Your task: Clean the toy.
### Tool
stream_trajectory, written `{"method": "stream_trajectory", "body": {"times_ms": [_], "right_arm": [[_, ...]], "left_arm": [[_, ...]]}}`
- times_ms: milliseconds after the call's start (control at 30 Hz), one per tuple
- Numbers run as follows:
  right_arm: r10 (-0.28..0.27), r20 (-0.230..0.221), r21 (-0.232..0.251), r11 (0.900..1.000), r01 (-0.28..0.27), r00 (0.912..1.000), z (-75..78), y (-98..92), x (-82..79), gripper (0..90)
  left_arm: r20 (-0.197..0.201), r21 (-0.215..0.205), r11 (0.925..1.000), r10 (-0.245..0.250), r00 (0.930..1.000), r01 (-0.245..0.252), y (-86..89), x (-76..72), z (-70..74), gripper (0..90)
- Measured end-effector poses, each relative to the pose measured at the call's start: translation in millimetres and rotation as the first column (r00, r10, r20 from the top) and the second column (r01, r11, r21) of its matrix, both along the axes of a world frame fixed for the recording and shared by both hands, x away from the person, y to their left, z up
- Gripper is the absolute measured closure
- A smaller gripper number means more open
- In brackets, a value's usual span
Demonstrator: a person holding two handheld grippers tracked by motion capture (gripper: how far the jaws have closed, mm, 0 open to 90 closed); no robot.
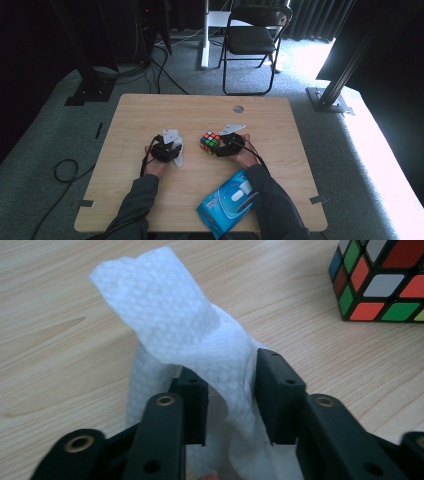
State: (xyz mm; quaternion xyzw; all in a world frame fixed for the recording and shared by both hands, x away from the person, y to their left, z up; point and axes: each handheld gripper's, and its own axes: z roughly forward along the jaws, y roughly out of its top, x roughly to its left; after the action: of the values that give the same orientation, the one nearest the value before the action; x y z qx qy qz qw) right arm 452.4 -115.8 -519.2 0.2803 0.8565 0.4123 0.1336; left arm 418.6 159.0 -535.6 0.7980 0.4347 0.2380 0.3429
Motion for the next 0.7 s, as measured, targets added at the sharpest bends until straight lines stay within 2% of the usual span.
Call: {"method": "stream_trajectory", "body": {"times_ms": [100,300,467,700], "right_arm": [[0.003,0.013,-0.012,1.000,-0.002,0.9999,-0.1,1.1,-0.5,33.3],[-0.005,0.011,-0.001,1.000,0.005,0.9999,1.1,1.2,-0.4,28.5],[-0.002,0.020,0.023,1.000,0.002,0.9998,4.3,0.5,-1.6,25.9],[-0.011,0.041,0.042,0.999,0.010,0.9991,8.8,0.6,-3.9,23.6]], "left_arm": [[-0.004,-0.006,1.0000,0.002,1.0000,-0.002,0.8,-0.4,0.5,60.4],[-0.010,-0.025,0.9997,0.006,0.9999,-0.006,3.0,-1.7,2.9,53.5],[-0.010,-0.037,0.9993,-0.003,0.9999,0.003,4.6,-5.0,8.6,47.0],[-0.023,-0.048,0.9987,0.015,0.9996,-0.016,8.5,-8.9,14.2,38.5]]}}
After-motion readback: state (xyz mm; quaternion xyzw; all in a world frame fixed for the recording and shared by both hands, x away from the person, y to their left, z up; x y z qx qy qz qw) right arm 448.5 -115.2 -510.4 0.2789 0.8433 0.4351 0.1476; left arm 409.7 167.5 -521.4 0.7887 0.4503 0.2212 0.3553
